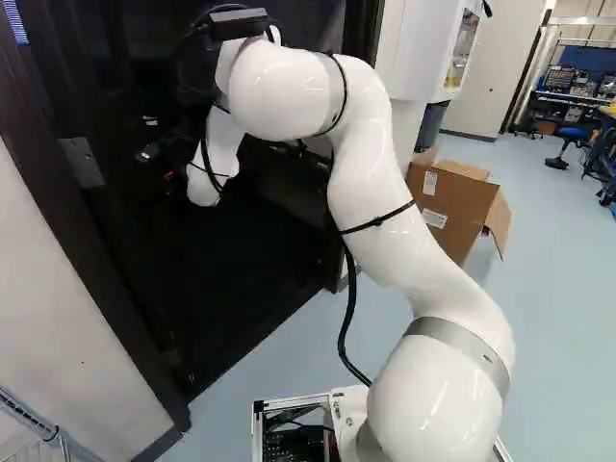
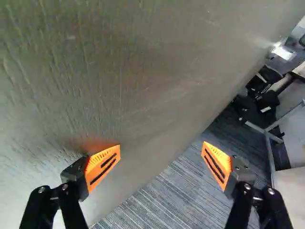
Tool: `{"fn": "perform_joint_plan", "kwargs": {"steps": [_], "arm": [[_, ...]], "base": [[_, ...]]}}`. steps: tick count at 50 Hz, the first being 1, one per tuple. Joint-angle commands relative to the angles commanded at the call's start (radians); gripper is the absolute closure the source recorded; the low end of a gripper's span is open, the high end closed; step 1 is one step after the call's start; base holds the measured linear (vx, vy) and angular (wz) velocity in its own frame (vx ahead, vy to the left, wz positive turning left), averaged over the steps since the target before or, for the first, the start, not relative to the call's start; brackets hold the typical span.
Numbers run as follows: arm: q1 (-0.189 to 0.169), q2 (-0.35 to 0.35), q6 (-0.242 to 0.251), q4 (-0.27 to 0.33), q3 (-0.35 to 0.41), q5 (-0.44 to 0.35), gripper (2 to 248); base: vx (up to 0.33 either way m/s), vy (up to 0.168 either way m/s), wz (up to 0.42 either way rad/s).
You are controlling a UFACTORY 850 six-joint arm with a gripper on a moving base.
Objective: Open the door and move inside
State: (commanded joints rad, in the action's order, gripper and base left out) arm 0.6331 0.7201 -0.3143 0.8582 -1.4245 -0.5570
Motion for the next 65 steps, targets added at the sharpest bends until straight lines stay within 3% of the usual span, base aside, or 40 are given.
{"fn": "perform_joint_plan", "kwargs": {"steps": [23, 65], "arm": [[-0.005, -0.009, 0.000, 0.000, 0.013, 0.000, 3], [-0.089, -0.135, 0.000, 0.000, 0.187, 0.000, 3]], "base": [[0.000, 0.000, 0.000], [0.000, 0.000, 0.000]]}}
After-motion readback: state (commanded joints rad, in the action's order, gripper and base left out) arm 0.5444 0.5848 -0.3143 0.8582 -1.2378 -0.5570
